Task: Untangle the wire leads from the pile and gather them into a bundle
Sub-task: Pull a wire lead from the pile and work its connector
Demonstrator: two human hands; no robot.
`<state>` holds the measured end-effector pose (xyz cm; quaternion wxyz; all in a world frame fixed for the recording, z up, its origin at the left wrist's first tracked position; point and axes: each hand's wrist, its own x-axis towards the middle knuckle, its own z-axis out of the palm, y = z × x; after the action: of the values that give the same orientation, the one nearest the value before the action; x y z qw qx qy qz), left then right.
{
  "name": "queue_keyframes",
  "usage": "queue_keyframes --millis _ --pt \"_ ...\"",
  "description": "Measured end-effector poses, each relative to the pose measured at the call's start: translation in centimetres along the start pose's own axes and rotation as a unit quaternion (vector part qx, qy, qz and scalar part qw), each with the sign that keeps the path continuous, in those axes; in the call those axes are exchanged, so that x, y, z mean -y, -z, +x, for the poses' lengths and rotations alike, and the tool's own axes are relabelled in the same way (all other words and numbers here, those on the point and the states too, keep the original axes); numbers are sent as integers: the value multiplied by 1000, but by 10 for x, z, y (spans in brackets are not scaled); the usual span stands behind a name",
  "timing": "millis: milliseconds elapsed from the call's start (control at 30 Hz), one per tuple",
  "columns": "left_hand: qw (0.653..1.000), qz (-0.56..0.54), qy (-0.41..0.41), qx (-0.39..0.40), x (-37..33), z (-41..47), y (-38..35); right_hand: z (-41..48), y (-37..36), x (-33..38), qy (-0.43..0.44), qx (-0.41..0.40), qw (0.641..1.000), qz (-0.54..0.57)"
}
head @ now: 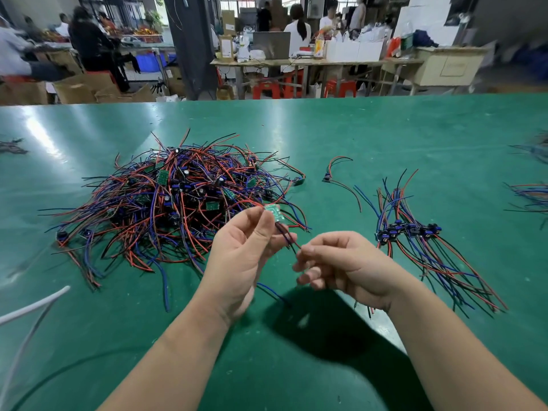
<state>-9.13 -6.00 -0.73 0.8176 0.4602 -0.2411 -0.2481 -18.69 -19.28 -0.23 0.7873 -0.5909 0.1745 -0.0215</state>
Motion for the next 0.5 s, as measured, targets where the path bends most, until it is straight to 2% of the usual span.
queue_keyframes --millis 100,167,267,400,500 --pt "998 -19 56 1 -8 -3 1 3 7 3 30 -92 995 -4" --pt "996 -17 87 30 -11 -4 1 4 8 3 37 -111 993 9" --pt "989 78 117 43 -10 -6 -1 5 3 1 65 -85 994 35" --pt "956 271 112 25 3 -9 0 5 -3 -4 84 -8 996 11" --pt "939 324 113 18 10 -9 3 5 -5 -9 62 -29 997 -39"
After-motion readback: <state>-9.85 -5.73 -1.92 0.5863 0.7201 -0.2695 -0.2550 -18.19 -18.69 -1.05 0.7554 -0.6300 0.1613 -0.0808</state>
